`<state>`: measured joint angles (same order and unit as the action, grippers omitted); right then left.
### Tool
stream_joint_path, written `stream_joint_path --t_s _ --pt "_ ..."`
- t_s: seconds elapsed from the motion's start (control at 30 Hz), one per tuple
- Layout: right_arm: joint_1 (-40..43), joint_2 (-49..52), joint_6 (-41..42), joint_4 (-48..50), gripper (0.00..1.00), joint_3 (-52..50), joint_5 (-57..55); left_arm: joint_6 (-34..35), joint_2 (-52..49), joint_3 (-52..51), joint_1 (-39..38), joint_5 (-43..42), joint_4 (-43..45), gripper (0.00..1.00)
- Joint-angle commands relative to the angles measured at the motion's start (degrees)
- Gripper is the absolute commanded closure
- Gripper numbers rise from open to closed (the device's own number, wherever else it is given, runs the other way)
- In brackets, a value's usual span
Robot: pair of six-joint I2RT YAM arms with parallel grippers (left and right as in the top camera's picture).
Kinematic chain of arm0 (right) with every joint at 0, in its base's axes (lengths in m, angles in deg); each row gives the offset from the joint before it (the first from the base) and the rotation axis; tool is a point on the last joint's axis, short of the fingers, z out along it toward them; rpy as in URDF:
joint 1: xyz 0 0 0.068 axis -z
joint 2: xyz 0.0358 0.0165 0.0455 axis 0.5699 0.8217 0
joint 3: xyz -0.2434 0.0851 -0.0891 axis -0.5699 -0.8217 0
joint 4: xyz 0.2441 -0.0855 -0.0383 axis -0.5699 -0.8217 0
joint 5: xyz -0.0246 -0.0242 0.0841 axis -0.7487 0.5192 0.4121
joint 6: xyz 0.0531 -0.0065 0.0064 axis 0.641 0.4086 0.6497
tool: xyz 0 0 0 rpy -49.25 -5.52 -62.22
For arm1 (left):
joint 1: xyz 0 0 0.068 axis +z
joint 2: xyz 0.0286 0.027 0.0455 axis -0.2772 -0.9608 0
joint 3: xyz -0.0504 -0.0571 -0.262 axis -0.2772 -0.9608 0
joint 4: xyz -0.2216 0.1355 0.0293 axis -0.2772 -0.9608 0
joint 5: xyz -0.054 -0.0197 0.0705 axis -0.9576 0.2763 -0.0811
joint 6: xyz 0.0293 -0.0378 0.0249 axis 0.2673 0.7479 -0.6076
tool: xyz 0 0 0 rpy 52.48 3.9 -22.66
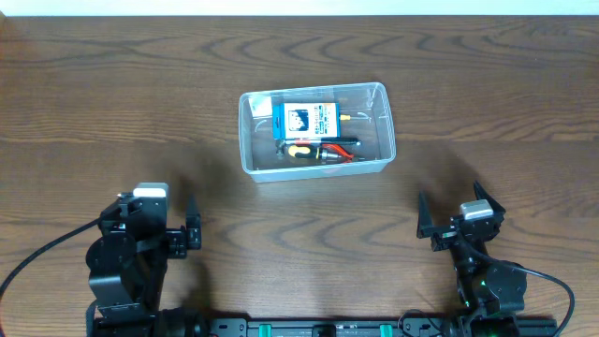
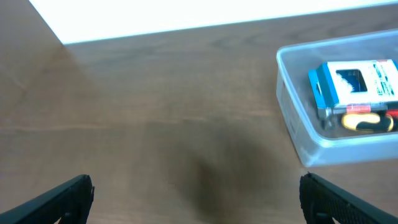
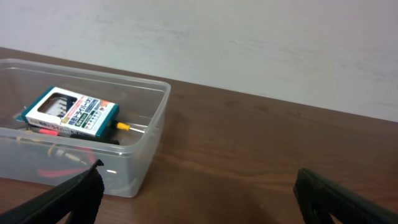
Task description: Pack container
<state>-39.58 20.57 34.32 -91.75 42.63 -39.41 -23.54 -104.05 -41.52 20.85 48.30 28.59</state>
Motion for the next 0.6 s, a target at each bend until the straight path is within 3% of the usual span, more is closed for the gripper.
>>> stream_joint_path --t_s 0.0,0.17,0.47,0.57 --pt "-0.4 -0.6 1.0 -0.3 0.01 -0.1 -0.6 1.1 2.0 -0.2 -0.4 -4.8 -3.2 0.02" --pt "-0.4 -0.6 1.0 -0.3 0.01 -0.1 -0.6 1.1 7.7 -4.9 -1.9 -13.1 -2.0 0.02" --pt "-0.4 -0.6 1.0 -0.3 0.01 -0.1 -0.6 2.3 17.8 -26.5 -4.5 -13.4 31.7 0.02" --pt "-0.4 -0.6 1.0 -0.3 0.01 -0.1 -0.6 2.6 18.9 -30.7 -4.9 -13.4 38.6 0.02"
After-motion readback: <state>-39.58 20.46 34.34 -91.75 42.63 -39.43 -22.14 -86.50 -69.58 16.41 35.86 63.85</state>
